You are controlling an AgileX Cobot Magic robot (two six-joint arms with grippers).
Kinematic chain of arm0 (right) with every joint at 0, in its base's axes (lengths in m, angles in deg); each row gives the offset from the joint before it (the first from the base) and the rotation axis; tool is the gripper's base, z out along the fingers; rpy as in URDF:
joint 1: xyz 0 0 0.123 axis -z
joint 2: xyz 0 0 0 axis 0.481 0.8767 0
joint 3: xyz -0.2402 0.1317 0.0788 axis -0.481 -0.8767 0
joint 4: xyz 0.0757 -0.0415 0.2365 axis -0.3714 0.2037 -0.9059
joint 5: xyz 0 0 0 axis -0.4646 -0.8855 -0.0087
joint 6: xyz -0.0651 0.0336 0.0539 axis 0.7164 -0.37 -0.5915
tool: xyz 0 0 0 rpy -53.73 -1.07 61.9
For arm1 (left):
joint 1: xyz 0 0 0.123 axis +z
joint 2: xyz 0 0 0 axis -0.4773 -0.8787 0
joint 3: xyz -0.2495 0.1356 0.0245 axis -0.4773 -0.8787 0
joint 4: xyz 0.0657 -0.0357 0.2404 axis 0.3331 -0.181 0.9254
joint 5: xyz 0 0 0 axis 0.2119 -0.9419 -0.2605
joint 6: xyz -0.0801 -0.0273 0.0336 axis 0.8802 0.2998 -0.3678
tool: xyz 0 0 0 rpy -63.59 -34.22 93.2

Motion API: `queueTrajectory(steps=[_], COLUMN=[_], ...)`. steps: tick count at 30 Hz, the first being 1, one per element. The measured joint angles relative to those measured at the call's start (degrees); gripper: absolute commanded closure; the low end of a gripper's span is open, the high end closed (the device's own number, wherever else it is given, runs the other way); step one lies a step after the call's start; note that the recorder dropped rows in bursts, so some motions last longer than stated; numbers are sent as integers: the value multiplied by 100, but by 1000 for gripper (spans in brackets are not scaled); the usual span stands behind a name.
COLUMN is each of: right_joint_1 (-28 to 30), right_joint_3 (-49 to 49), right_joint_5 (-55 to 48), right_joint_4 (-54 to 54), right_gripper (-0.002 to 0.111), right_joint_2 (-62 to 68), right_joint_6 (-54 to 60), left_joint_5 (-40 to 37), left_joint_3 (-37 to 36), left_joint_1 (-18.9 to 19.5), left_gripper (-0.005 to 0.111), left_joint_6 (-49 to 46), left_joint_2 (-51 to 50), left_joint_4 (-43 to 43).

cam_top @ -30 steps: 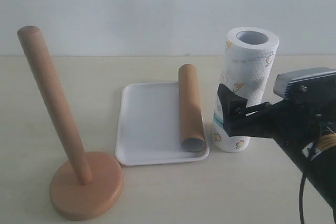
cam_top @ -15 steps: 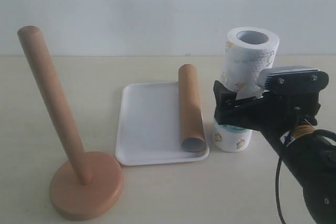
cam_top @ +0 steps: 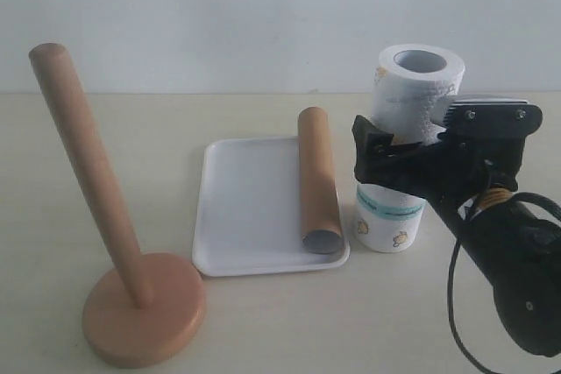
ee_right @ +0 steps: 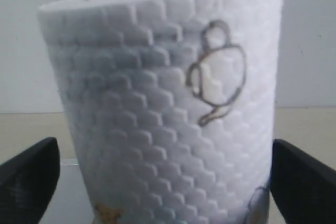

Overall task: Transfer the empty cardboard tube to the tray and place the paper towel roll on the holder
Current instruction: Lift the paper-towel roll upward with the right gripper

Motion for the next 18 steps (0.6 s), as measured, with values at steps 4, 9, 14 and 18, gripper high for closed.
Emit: queueTrajectory(steps=[4,9,14,18], right_joint_1=[0,5,5,5], right_joint_3=[64,72,132,249], right_joint_5=[10,21,10,-2], right_joint_4=[0,-53,-87,-89], right_gripper=[3,3,3,14], right_joint_2=[0,237,643,830], right_joint_6=[-10,-10,-10,-10], left_joint_5=[0,0,0,0], left_joint_3=[0,0,0,0], left_joint_1=[0,0,0,0], left_gripper=[103,103,103,103], left_joint_6=[0,0,0,0], left_joint_2=[0,0,0,0], left_joint_4=[0,0,0,0])
